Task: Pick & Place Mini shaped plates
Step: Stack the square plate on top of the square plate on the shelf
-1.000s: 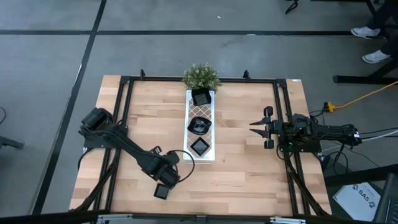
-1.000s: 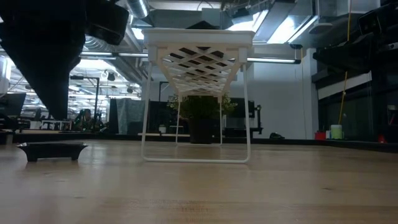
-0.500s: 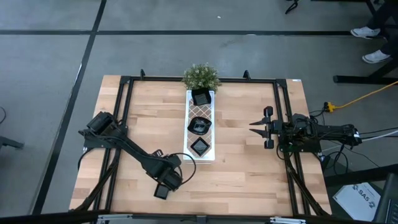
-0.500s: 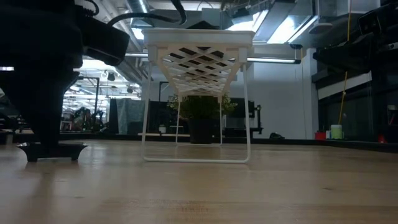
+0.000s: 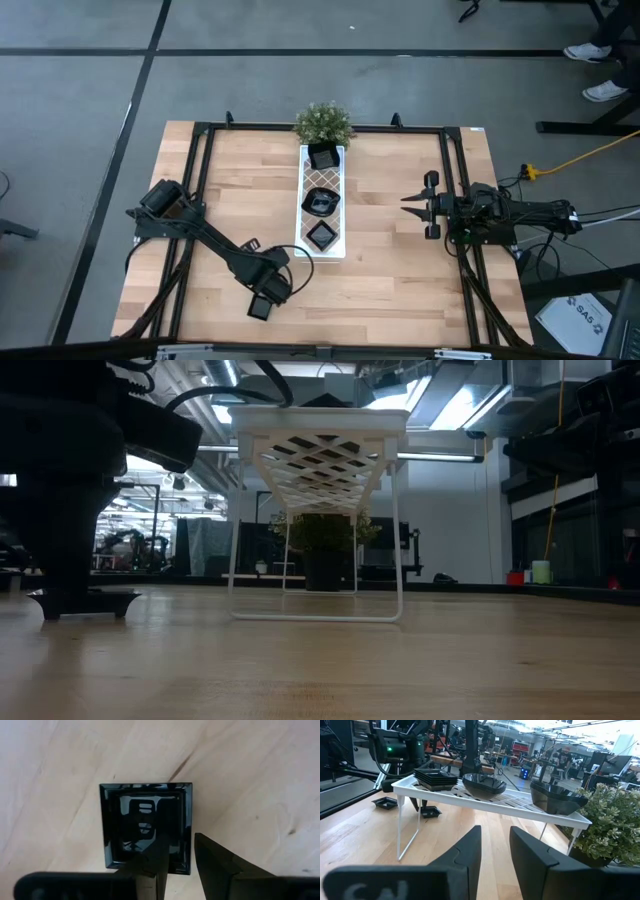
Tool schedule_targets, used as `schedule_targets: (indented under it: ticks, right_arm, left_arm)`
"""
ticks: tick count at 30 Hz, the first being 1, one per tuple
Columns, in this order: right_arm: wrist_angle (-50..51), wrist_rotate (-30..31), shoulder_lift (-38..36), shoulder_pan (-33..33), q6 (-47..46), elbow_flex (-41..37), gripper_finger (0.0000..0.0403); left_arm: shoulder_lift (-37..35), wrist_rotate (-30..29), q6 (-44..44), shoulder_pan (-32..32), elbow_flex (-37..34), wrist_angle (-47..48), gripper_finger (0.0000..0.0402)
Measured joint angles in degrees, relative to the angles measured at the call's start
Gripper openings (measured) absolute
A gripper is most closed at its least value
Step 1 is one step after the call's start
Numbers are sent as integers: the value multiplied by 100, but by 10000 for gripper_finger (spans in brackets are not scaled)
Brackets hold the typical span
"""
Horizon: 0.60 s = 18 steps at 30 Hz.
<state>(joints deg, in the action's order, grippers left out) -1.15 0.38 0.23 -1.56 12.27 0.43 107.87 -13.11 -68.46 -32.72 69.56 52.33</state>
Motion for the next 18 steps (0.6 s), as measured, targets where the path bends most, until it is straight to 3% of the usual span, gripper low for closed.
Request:
schedule_targets:
  ticks: [18]
  right_arm:
    - [0, 0, 1, 0, -2, 0, 102]
  left_arm:
    - [174, -182, 168, 16, -9, -135, 80]
